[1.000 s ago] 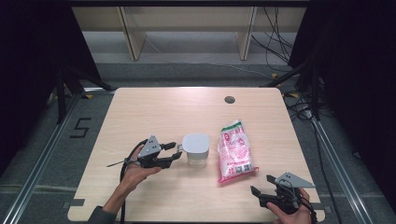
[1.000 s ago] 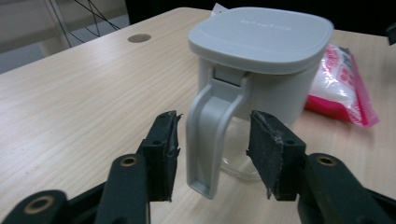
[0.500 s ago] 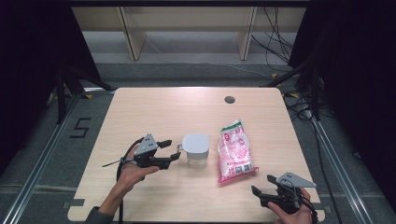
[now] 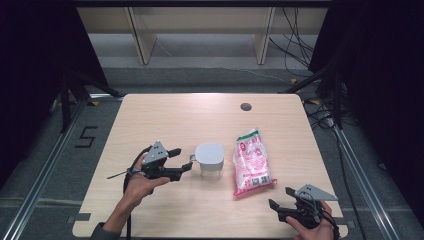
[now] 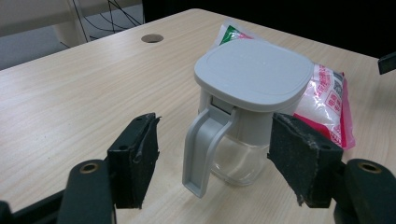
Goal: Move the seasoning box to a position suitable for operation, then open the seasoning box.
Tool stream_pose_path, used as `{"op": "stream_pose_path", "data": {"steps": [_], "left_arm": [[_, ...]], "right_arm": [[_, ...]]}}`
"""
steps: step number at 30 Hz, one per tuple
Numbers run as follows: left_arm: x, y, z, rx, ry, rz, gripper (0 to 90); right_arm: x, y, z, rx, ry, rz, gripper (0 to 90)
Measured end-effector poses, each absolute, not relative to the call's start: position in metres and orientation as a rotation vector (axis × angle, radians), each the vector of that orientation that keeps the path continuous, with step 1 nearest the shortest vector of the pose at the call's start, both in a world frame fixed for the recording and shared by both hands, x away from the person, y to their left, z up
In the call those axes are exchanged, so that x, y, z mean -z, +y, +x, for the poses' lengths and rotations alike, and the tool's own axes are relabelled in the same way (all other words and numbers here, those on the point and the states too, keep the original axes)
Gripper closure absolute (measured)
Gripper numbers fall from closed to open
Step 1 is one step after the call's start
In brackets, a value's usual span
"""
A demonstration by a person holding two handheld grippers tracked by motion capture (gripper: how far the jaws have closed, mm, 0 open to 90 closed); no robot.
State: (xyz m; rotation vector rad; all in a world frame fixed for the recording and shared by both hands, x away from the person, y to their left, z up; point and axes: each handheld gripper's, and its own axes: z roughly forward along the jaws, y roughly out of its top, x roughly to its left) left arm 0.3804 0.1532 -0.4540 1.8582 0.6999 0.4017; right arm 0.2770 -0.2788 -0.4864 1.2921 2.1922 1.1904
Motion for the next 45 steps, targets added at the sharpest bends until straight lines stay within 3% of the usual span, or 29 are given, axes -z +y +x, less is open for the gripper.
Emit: {"op": "stream_pose_path", "data": {"steps": [12,21,24,26,27,29,36,45], "left_arm": [[0.445,0.15,0.379,-0.407,0.687,1.843,30.9],[0.439,0.149,0.379,-0.409,0.691,1.818,39.1],[0.436,0.148,0.38,-0.414,0.687,1.795,45.5],[0.434,0.148,0.381,-0.42,0.664,1.795,55.8],[0.433,0.146,0.381,-0.415,0.664,1.787,55.8],[0.431,0.143,0.382,-0.418,0.644,1.79,67.2],[0.428,0.13,0.383,-0.441,0.599,1.808,85.5],[0.429,0.124,0.383,-0.443,0.589,1.819,89.2]], "right_arm": [[0.486,-0.281,0.279,-1.18,2.192,1.239,21.4],[0.487,-0.279,0.279,-1.226,2.167,1.273,15.3],[0.487,-0.279,0.28,-1.254,2.163,1.261,15.4],[0.487,-0.278,0.28,-1.223,2.133,1.258,15.4],[0.487,-0.278,0.28,-1.223,2.133,1.258,15.4],[0.486,-0.276,0.278,-1.233,2.125,1.306,15.5],[0.485,-0.278,0.278,-1.235,2.14,1.256,16.5],[0.485,-0.278,0.279,-1.237,2.154,1.247,18.2]]}}
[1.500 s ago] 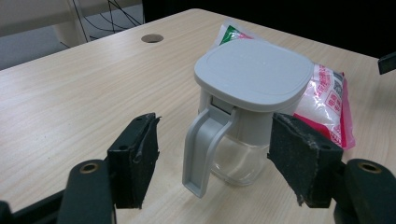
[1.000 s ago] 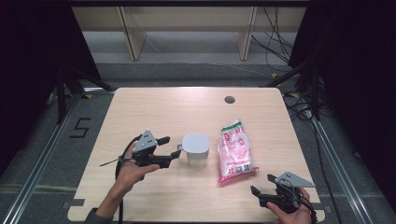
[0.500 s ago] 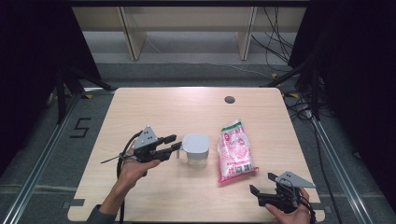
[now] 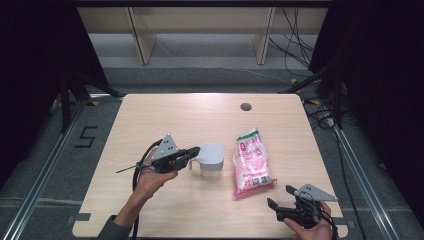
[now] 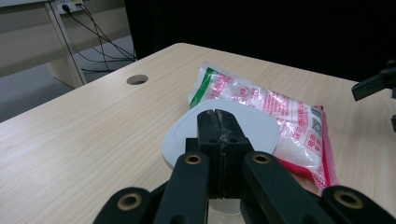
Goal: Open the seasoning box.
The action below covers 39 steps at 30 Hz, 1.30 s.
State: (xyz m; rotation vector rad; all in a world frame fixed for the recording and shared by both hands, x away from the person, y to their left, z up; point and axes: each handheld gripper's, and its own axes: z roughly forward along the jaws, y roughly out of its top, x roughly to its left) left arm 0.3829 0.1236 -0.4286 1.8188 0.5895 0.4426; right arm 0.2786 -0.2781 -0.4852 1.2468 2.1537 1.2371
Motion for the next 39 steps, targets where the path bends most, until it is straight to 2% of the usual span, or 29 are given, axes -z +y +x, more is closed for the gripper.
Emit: {"op": "stream_pose_path", "data": {"steps": [39], "left_arm": [[0.443,0.127,0.39,-0.427,0.637,1.83,89.2]], "right_arm": [[0.485,-0.275,0.276,-1.243,2.164,1.268,19.9]]}}
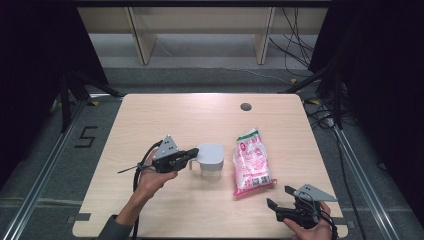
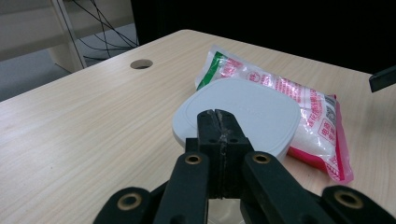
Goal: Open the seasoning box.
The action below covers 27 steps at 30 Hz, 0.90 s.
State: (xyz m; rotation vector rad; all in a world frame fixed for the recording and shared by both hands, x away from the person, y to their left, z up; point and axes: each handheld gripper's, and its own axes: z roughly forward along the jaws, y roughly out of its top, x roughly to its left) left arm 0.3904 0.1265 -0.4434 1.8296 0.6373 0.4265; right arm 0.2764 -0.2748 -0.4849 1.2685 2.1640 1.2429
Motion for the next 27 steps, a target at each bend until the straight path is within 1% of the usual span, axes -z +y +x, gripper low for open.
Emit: {"op": "stream_pose_path", "data": {"steps": [9,11,14,16,19,20,21,24,27], "left_arm": [[0.445,0.131,0.396,-0.459,0.65,1.821,89.2],[0.446,0.13,0.396,-0.449,0.66,1.814,89.2],[0.446,0.13,0.396,-0.451,0.662,1.809,89.2],[0.446,0.13,0.399,-0.481,0.635,1.812,89.2],[0.446,0.131,0.4,-0.482,0.616,1.824,89.2],[0.446,0.13,0.399,-0.468,0.624,1.821,89.2],[0.447,0.129,0.398,-0.456,0.649,1.806,89.2],[0.447,0.13,0.4,-0.486,0.642,1.809,89.2],[0.447,0.128,0.4,-0.461,0.646,1.798,89.2]], "right_arm": [[0.485,-0.274,0.277,-1.251,2.152,1.267,20.0],[0.485,-0.276,0.279,-1.231,2.169,1.226,20.2],[0.485,-0.274,0.279,-1.238,2.177,1.202,22.3],[0.484,-0.272,0.278,-1.235,2.178,1.221,22.2],[0.486,-0.271,0.281,-1.221,2.176,1.204,22.2],[0.485,-0.269,0.28,-1.235,2.176,1.231,22.6],[0.485,-0.271,0.282,-1.219,2.196,1.182,23.1],[0.484,-0.266,0.283,-1.227,2.191,1.21,24.3],[0.483,-0.263,0.284,-1.236,2.206,1.219,25.4]]}}
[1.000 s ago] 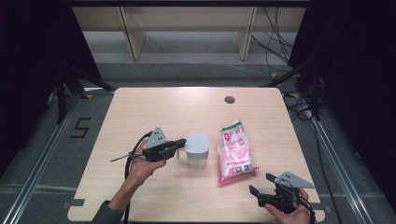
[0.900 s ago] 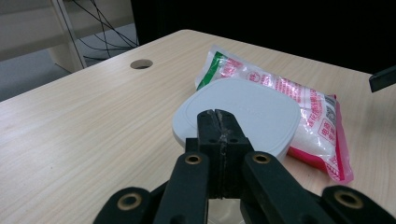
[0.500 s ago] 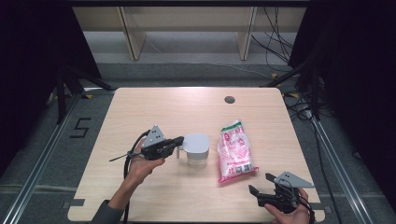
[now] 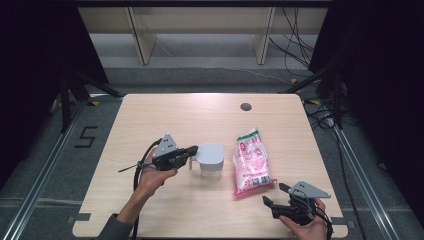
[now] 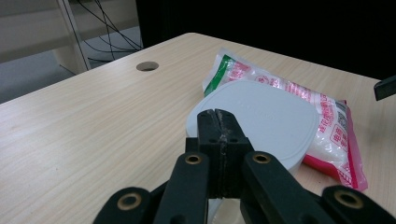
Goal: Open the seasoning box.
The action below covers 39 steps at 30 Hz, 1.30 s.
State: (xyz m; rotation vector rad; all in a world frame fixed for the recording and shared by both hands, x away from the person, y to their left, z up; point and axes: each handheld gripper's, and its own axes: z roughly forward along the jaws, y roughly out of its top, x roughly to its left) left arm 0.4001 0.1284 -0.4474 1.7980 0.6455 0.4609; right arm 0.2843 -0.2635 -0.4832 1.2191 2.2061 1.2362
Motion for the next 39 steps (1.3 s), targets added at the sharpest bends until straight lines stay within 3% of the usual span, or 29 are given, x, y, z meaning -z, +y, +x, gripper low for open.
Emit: {"op": "stream_pose_path", "data": {"steps": [5,6,9,13,14,15,28,33,39], "left_arm": [[0.448,0.128,0.398,-0.438,0.66,1.799,89.2],[0.441,0.14,0.408,-0.741,0.569,1.863,89.2],[0.441,0.139,0.41,-0.7,0.513,1.869,89.2],[0.442,0.14,0.406,-0.744,0.599,1.845,89.2],[0.443,0.137,0.407,-0.628,0.532,1.873,89.2],[0.448,0.128,0.397,-0.435,0.654,1.809,89.2],[0.448,0.129,0.398,-0.434,0.655,1.8,89.2],[0.448,0.129,0.398,-0.437,0.656,1.802,89.2],[0.448,0.13,0.398,-0.44,0.656,1.801,89.2]], "right_arm": [[0.481,-0.256,0.29,-1.281,2.19,1.162,32.9],[0.48,-0.257,0.294,-1.273,2.199,1.131,33.7],[0.478,-0.25,0.3,-1.287,2.208,1.096,38.5],[0.474,-0.238,0.307,-1.313,2.235,1.067,48.3],[0.473,-0.235,0.31,-1.328,2.251,1.043,50.5],[0.471,-0.229,0.316,-1.326,2.246,0.975,54.5],[0.464,-0.202,0.338,-1.335,2.267,0.895,73.3],[0.46,-0.191,0.351,-1.351,2.261,0.852,85.0],[0.457,-0.179,0.362,-1.363,2.298,0.831,90.0]]}}
